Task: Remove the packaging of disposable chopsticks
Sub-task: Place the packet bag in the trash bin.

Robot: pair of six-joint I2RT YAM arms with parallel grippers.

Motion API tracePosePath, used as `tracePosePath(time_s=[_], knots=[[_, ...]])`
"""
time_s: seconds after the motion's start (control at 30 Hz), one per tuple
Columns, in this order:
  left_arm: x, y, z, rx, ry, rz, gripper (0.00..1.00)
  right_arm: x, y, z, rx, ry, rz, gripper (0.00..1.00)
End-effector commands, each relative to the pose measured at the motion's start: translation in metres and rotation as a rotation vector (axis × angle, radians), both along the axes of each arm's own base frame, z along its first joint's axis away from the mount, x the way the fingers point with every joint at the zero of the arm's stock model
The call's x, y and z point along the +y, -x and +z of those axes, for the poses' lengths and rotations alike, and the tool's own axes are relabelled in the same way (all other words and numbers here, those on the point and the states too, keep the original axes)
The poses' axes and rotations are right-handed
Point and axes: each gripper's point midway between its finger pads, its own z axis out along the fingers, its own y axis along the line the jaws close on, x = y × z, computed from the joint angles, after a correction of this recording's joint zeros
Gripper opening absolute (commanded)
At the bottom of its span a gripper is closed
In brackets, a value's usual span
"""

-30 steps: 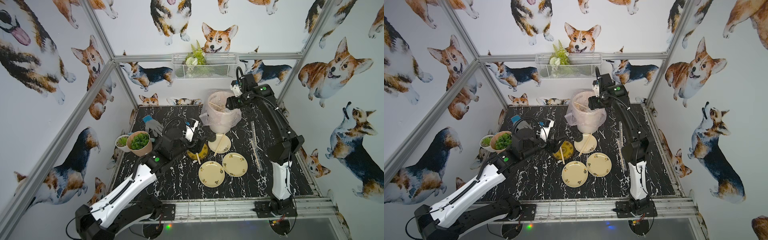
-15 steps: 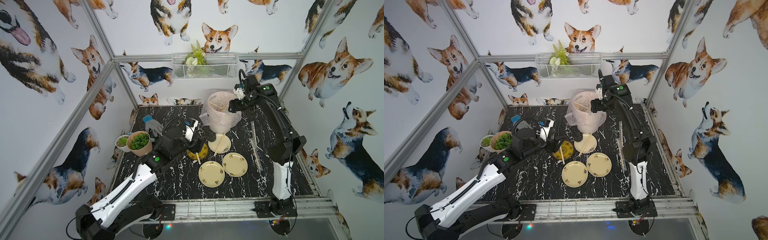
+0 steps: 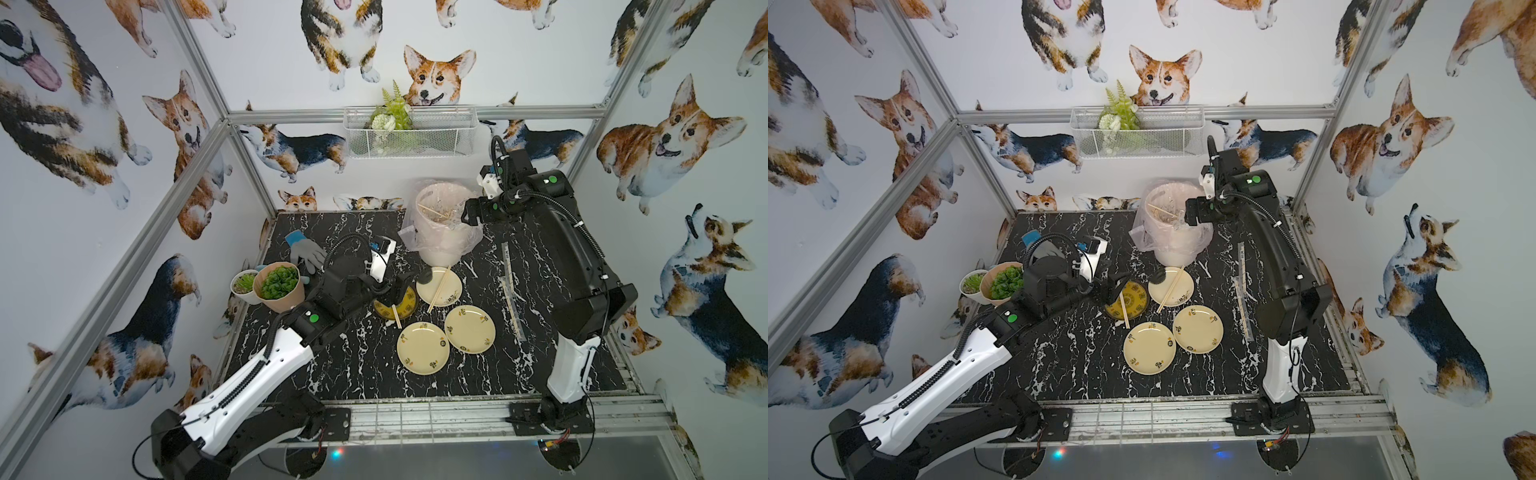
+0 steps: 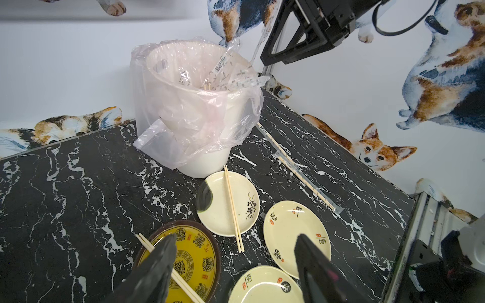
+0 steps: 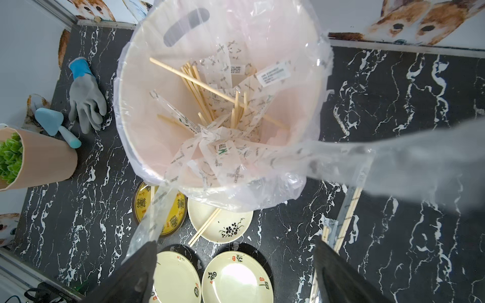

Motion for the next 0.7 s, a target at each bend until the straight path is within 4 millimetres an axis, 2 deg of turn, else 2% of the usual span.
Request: tracePosePath(time_s=[0.0,0.17,0.27,0.4,0.53,0.6,0.67], knots=[[-0.002,-0.003,0.01,-0.034,0.028,0.001,0.74,-0.004,0.006,0.016,-0.054,-0.038,-0.036,0.9],[-0.002,-0.006,0.014,-0.045,0.035,0.007,0.74,-0.012,0.036,0.027,-0.096,-0.1,-0.054,0.86],[-0.004,-0.008,0.014,-0.048,0.039,0.006,0.74,-0.025,0.06,0.028,-0.141,-0.137,-0.092,0.79],[-0.008,-0.01,0.015,-0.05,0.047,-0.006,0.73,-0.056,0.09,0.023,-0.206,-0.159,-0.175,0.64],[-0.014,-0.013,0.016,-0.045,0.061,-0.021,0.73,-0.09,0.116,0.019,-0.294,-0.17,-0.266,0.44],[-0.017,-0.014,0.015,-0.042,0.068,-0.027,0.73,-0.103,0.122,0.01,-0.315,-0.161,-0.317,0.39],[-0.02,-0.017,0.012,-0.031,0.075,-0.031,0.73,-0.117,0.129,-0.008,-0.318,-0.155,-0.379,0.33]])
